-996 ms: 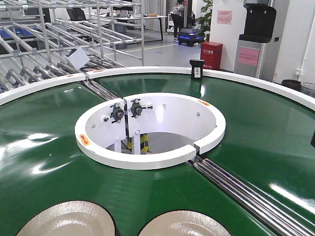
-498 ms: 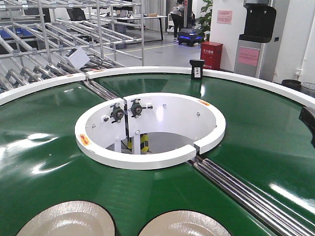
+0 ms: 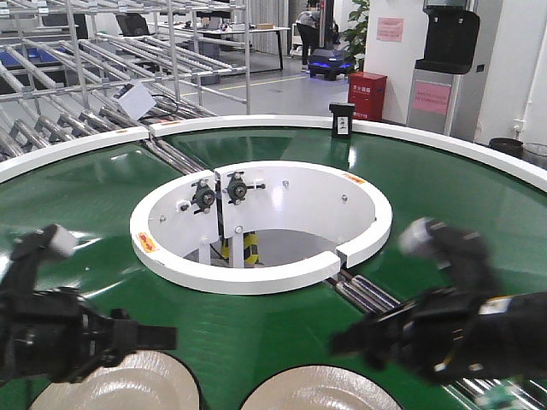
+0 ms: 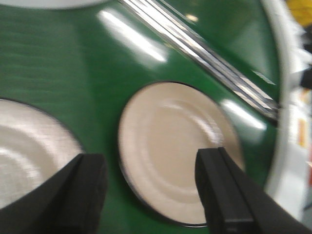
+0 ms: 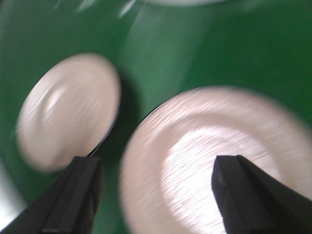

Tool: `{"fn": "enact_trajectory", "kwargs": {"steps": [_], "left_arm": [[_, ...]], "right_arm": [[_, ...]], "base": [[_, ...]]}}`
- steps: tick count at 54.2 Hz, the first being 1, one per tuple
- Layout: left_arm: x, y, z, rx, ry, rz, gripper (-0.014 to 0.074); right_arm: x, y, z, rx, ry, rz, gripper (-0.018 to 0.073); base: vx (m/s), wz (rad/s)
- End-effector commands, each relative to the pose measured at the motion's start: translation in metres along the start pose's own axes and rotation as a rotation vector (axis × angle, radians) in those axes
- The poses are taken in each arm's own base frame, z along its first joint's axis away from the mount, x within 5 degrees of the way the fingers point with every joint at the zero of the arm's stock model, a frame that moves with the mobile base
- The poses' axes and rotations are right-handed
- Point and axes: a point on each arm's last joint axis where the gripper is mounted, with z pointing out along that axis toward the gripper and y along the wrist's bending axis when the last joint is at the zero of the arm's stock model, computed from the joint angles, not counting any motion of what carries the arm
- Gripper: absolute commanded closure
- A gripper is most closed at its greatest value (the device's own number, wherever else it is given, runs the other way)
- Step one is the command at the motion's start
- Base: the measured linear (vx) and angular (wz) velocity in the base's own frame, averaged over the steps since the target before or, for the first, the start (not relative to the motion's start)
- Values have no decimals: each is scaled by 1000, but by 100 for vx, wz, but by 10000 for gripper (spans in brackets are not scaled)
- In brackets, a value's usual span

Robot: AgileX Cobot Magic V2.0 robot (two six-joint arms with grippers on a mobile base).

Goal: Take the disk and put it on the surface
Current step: 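Lower both grippers onto the rims of the two cream plates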

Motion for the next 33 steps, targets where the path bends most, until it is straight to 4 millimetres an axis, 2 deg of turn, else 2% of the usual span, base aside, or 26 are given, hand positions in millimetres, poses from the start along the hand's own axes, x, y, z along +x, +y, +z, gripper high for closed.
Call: {"fn": "enact_trajectory", "kwargs": {"steps": [1,5,8,14,22,26,33], "left_arm": [[-15,-3,-1,60,-76,-40,96],[-16,15,-4,-2,-65,-66,96],[-16,34,-14,-73,-48,-87,96],[-15,76,-42,-270,-35,-119,96],[-7,119,-71,-479,-108,-221,96],[1,135,-70,-502,-85,-243,96],[13,160,-50,-460,35,-242,96]], "right_arm": [[-12,16,4,-215,34,-8,46],[-14,4,12,-280,62,63,46],[-19,-12,8,-266,52,104,46],[-26,-44,-11,-228,12,176,46],[-31,-71,-35,-200,-43,231,46],[-31,-78,-39,-189,-56,240,46],[-33,-79,-40,-187,-69,230,46]], "base": [[0,0],[0,0],[0,0],[0,0],[0,0],[0,0],[0,0]]}}
